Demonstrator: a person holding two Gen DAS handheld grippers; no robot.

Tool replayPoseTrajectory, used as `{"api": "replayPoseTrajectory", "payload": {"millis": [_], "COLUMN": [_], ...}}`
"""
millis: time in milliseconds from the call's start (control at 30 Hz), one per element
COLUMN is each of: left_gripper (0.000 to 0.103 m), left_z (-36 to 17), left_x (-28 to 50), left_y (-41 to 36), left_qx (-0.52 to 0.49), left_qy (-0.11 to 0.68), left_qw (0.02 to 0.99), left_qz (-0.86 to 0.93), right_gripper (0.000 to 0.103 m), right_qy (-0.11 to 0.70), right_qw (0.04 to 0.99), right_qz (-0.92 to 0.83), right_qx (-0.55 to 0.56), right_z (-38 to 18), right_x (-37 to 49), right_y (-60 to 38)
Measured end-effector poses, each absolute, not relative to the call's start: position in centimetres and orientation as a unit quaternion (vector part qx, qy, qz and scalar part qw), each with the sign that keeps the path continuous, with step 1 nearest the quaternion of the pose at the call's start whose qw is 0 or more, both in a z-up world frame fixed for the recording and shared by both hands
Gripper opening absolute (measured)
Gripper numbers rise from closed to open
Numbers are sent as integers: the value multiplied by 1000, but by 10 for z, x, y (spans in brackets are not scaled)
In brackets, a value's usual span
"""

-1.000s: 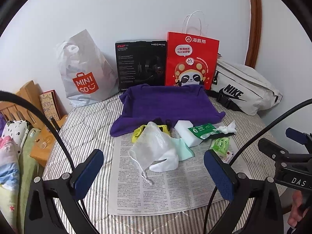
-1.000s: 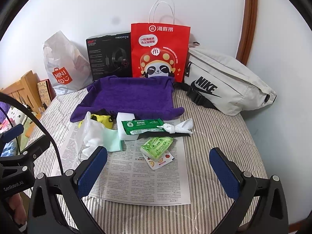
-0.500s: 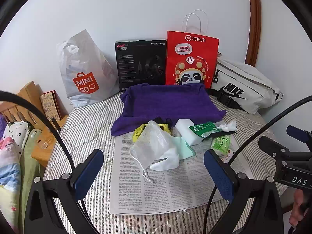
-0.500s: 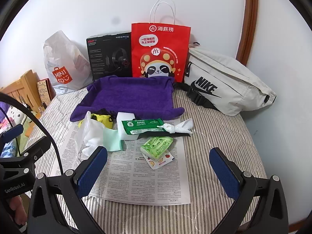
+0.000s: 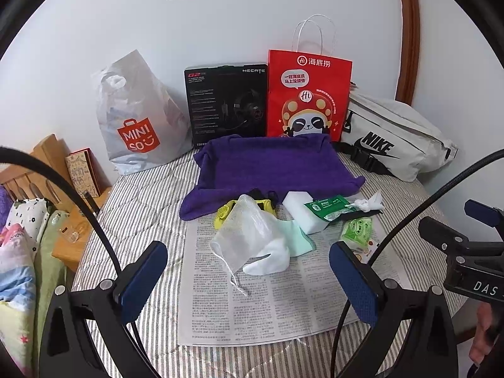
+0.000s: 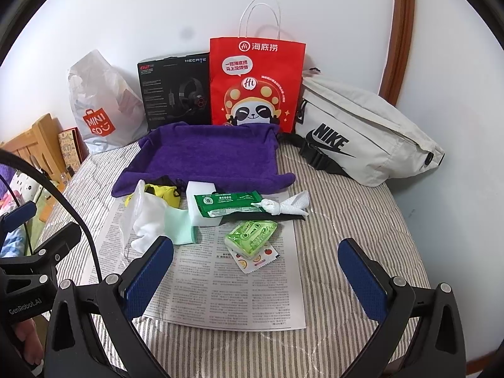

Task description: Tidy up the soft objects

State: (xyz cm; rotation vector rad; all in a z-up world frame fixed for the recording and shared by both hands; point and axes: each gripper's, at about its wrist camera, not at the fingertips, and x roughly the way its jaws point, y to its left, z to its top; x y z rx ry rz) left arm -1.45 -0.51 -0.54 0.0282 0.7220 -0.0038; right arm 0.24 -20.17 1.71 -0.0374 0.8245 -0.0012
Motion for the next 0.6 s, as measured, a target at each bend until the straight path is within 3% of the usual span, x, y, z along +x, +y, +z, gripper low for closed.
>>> {"api": "replayPoseTrajectory", "payload": {"millis": [600], "left_gripper": [103], "left_z": [-5], "left_x": [-15], "left_y": [-5], "left_qx": [14], "left_qy": [353], "left_qw": [936], "left_qz": [-1], "right_gripper": [103], "right_qy": [401], "right_qw": [916], "right_qz": [0], "right_qx": [-21], "right_z": [17], "right_x": [2], "right_y": [-200]}}
